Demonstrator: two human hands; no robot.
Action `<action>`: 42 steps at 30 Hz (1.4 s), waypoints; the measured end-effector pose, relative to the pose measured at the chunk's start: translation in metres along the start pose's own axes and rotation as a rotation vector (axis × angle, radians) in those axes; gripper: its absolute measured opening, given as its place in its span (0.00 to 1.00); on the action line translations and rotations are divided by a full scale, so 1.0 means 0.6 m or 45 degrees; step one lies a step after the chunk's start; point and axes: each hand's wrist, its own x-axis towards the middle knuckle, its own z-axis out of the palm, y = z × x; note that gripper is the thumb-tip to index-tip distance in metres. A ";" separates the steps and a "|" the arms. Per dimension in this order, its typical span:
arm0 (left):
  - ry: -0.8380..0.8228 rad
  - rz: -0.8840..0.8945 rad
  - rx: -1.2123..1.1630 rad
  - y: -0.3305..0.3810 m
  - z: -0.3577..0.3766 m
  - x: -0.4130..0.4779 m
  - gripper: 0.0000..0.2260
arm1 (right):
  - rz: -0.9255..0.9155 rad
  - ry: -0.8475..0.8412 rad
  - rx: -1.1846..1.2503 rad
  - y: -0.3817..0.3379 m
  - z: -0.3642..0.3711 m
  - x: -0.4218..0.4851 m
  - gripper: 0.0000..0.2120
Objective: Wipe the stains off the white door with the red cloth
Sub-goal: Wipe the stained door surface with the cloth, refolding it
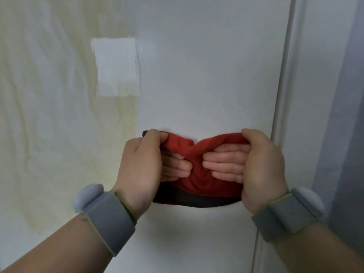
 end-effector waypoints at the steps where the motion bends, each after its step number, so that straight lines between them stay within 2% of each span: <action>1: -0.002 0.008 0.000 -0.005 -0.001 0.001 0.23 | -0.005 -0.003 0.000 0.004 -0.001 0.001 0.28; 13: -0.015 -0.036 0.032 -0.035 -0.006 -0.022 0.26 | -0.017 0.024 -0.083 0.045 -0.021 -0.003 0.28; 18: -0.020 -0.073 0.030 -0.050 -0.012 -0.027 0.23 | -0.014 0.057 -0.065 0.055 -0.023 -0.010 0.27; 24: -0.028 -0.132 0.039 -0.008 -0.008 -0.018 0.23 | 0.189 -0.013 -0.050 0.002 -0.008 0.002 0.28; 30: -0.042 -0.014 0.071 0.130 0.006 0.036 0.22 | 0.056 -0.160 -0.088 -0.146 0.037 0.035 0.30; 34: -0.067 0.079 0.118 0.201 0.016 0.065 0.22 | -0.059 -0.147 -0.176 -0.217 0.062 0.053 0.30; 37: -0.078 0.131 0.125 0.205 0.017 0.070 0.22 | -0.030 -0.225 -0.220 -0.224 0.063 0.060 0.29; 40: -0.070 0.193 0.100 0.194 0.015 0.064 0.23 | -0.191 -0.072 -0.221 -0.203 0.062 0.064 0.27; 42: -0.065 0.218 0.097 0.190 0.016 0.063 0.23 | -0.223 -0.055 -0.204 -0.195 0.066 0.063 0.27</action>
